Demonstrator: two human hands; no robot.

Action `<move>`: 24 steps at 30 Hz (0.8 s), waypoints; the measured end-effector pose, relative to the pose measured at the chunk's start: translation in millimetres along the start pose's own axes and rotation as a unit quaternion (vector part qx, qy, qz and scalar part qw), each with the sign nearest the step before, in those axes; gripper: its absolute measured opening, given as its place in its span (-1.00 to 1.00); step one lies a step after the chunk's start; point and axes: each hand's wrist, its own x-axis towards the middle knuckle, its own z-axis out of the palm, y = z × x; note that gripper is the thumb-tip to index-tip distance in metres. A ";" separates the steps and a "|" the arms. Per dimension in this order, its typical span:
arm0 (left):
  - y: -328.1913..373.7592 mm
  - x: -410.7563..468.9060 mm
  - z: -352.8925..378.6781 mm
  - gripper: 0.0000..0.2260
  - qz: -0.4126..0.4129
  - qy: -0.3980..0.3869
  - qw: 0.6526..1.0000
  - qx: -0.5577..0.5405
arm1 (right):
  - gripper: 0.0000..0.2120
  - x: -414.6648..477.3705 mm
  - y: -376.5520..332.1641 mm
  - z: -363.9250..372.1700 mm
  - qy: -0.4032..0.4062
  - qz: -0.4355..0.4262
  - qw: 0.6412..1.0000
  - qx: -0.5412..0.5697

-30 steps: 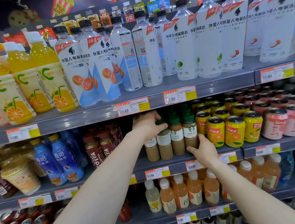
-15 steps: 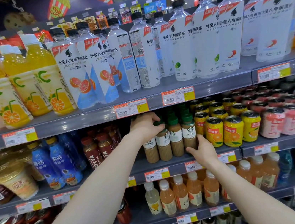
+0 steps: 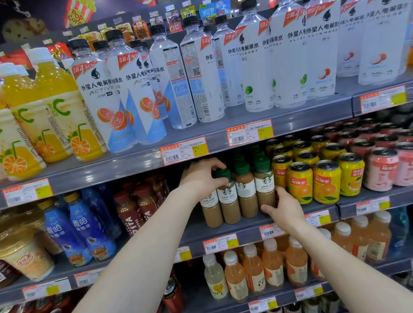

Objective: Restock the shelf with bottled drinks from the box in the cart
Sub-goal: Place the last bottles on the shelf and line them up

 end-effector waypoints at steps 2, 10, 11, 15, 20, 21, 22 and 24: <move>-1.0 -0.2 -0.5 -0.67 0.001 0.007 1.000 0.002 | -0.40 -0.1 -0.3 0.0 -0.001 0.003 1.000 0.000; 2.4 -2.6 5.6 -0.69 -0.002 0.036 0.999 0.003 | -0.42 0.5 -0.1 -1.2 -0.017 0.013 1.000 -0.009; 2.7 -3.1 5.9 -0.69 -0.001 0.038 0.999 0.001 | -0.42 0.2 -0.4 -1.3 -0.016 0.012 1.000 -0.009; 3.6 -4.4 4.2 -0.66 0.005 0.034 0.999 0.021 | -0.41 -0.8 -0.5 -0.8 -0.015 0.009 1.000 -0.012; 14.7 3.4 2.9 -0.53 0.028 0.017 0.999 0.024 | -0.42 -0.4 0.1 -2.8 -0.022 0.005 1.000 -0.002; 18.9 6.4 3.1 -0.54 0.041 0.005 0.999 0.025 | -0.42 -0.3 -0.7 -3.3 -0.021 0.007 1.000 -0.001; 23.2 9.7 4.0 -0.54 0.052 -0.008 0.998 0.032 | -0.42 -0.2 -1.5 -3.6 -0.020 0.011 1.000 0.002; 31.8 15.4 7.3 -0.53 0.071 -0.030 0.996 0.053 | -0.42 -0.2 -2.7 -3.4 -0.019 0.019 1.000 0.008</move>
